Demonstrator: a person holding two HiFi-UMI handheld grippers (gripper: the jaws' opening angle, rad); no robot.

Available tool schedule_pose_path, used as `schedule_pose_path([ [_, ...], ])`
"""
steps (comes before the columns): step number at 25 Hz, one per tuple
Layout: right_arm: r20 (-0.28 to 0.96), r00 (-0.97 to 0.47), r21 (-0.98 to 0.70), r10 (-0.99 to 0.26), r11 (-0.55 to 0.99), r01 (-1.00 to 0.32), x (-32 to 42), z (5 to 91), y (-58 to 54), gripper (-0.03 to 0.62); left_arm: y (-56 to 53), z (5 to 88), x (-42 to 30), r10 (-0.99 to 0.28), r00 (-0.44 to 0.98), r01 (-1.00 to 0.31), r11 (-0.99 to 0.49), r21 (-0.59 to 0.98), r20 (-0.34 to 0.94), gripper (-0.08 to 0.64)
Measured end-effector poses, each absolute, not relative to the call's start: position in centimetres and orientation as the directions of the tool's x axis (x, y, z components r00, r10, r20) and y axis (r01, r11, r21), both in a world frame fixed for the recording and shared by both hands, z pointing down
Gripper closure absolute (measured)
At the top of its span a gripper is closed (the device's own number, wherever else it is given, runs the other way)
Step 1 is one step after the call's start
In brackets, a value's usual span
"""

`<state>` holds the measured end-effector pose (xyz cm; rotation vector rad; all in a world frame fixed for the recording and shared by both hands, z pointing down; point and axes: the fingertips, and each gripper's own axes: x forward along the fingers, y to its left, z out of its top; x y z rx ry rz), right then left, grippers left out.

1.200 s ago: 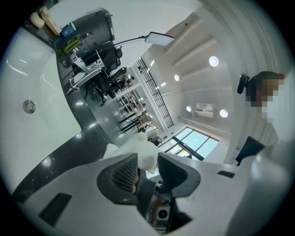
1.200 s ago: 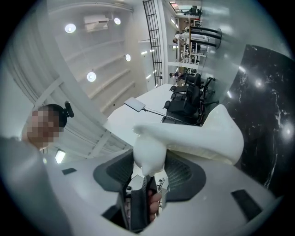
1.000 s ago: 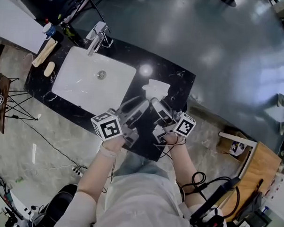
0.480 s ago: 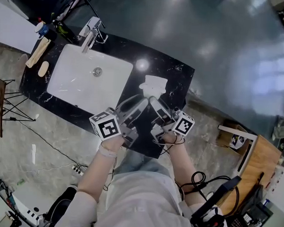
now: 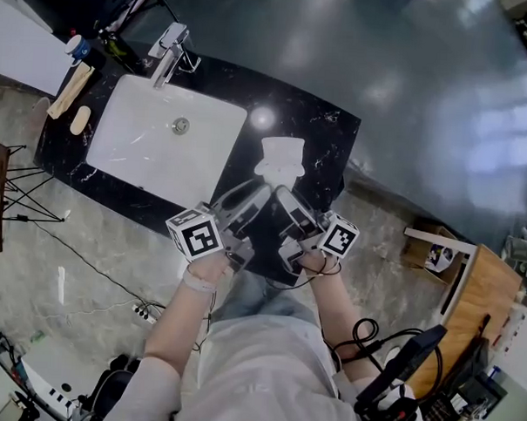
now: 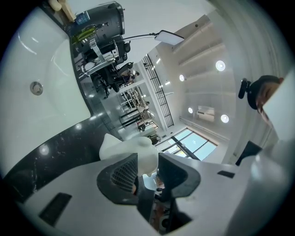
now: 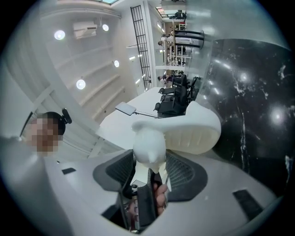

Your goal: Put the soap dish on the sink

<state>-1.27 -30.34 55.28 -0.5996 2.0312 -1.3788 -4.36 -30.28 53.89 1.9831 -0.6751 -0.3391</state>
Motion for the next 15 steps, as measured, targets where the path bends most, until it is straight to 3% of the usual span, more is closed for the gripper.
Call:
schedule_pose_path([
  [15,-0.107,-0.703,-0.967,-0.703,0.239,-0.091,0.7,59.7,-26.7,0.370,-27.4,58.1,-2.7,-0.569,0.820,-0.272,-0.294,0.916,0.061,0.434],
])
